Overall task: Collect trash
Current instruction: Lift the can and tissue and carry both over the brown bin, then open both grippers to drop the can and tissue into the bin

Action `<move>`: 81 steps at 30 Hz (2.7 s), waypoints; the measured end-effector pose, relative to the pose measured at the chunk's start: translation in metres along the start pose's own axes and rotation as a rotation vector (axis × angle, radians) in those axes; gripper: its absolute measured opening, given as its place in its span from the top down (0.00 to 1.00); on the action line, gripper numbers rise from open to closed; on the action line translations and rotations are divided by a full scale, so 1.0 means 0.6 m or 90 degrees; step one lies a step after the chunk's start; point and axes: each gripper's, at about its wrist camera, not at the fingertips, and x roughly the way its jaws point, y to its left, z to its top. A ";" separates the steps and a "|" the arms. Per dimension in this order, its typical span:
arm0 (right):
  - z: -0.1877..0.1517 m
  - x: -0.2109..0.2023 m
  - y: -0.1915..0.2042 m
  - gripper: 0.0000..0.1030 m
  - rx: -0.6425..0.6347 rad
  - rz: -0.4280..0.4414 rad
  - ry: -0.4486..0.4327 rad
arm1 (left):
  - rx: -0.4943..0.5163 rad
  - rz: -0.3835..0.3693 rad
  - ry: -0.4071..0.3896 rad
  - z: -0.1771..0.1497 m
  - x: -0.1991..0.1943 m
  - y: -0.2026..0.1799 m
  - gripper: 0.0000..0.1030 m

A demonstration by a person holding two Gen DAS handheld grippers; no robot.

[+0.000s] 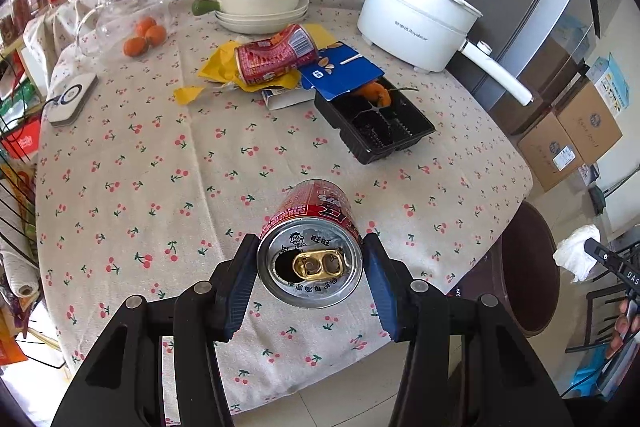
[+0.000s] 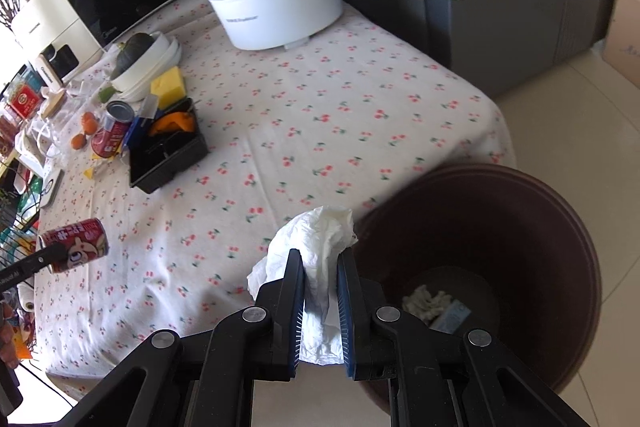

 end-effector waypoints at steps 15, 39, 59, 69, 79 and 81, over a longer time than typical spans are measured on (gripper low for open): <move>-0.044 -0.037 -0.136 0.86 0.050 -0.064 0.012 | 0.116 -0.089 0.016 -0.016 0.017 -0.198 0.47; -0.114 -0.071 -0.293 0.86 0.123 -0.131 0.033 | 0.286 -0.187 0.099 -0.107 0.149 -0.468 0.46; -0.091 -0.032 -0.255 0.85 0.083 -0.141 0.055 | 0.214 -0.053 0.053 -0.058 0.095 -0.320 0.10; -0.064 -0.011 -0.221 0.84 0.077 -0.155 0.050 | 0.170 -0.018 0.050 -0.048 0.060 -0.225 0.10; -0.039 0.002 -0.183 0.33 0.095 -0.150 0.024 | 0.130 0.004 0.035 -0.042 0.022 -0.146 0.10; -0.037 0.004 -0.173 0.31 0.090 -0.146 0.022 | 0.121 0.006 0.034 -0.041 0.017 -0.132 0.10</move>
